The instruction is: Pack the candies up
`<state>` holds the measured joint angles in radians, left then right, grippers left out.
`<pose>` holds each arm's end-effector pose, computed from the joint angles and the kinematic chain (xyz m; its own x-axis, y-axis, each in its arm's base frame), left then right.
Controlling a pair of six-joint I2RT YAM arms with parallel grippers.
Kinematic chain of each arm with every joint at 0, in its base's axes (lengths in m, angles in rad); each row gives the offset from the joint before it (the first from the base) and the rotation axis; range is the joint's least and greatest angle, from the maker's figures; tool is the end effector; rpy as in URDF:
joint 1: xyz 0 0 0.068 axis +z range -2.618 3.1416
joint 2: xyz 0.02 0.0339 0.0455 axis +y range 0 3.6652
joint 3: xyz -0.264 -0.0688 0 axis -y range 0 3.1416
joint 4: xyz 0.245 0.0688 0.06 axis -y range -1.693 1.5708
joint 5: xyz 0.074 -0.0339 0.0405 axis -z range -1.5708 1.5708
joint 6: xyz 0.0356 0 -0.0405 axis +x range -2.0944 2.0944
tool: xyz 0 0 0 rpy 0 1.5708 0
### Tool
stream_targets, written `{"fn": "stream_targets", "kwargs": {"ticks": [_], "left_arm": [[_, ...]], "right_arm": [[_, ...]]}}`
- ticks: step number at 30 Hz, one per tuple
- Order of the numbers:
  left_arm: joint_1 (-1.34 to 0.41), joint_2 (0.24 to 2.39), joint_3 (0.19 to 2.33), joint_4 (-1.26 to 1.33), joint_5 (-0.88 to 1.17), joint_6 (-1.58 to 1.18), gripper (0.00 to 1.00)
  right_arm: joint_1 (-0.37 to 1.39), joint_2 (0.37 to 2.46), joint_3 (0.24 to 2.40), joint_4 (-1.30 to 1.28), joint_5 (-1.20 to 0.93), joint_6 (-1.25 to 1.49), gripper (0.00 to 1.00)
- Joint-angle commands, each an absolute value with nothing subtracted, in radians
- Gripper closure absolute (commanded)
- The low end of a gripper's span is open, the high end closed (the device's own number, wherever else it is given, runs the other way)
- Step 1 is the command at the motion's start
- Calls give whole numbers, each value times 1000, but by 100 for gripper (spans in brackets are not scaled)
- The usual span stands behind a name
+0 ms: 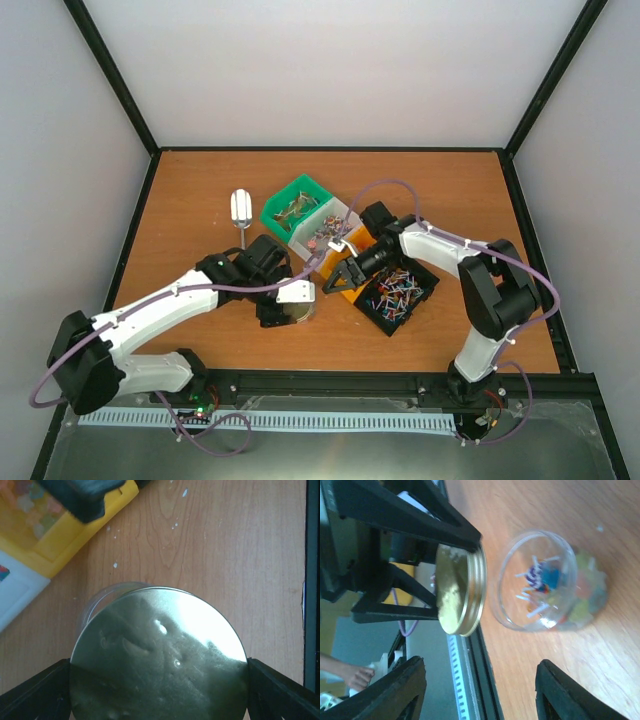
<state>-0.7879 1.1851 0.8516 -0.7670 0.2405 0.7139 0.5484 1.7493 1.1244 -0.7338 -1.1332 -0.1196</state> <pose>0.1499 -0.1627 0.2378 0.0254 0.8761 -0.4815 0.9896 0.0462 0.1362 0.2558 0.1940 0.1915 -0.7825 -0.5373 -0.3147 -0.4804 0.1995 0.8540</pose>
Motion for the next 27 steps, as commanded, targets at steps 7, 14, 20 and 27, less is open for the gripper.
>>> {"fn": "stream_targets", "kwargs": {"ticks": [7, 14, 20, 27], "left_arm": [[-753, 1266, 848, -701, 262, 620, 24], [-729, 1303, 838, -643, 250, 581, 22], [-729, 1317, 825, -622, 257, 579, 21], [-729, 1349, 835, -613, 276, 571, 21]], "right_arm": [[526, 1690, 1049, -642, -1009, -92, 33], [526, 1691, 1048, -640, -1022, -91, 34], [526, 1690, 1051, -644, -1026, -93, 37], [526, 1699, 1052, -647, -1033, -97, 38]]}}
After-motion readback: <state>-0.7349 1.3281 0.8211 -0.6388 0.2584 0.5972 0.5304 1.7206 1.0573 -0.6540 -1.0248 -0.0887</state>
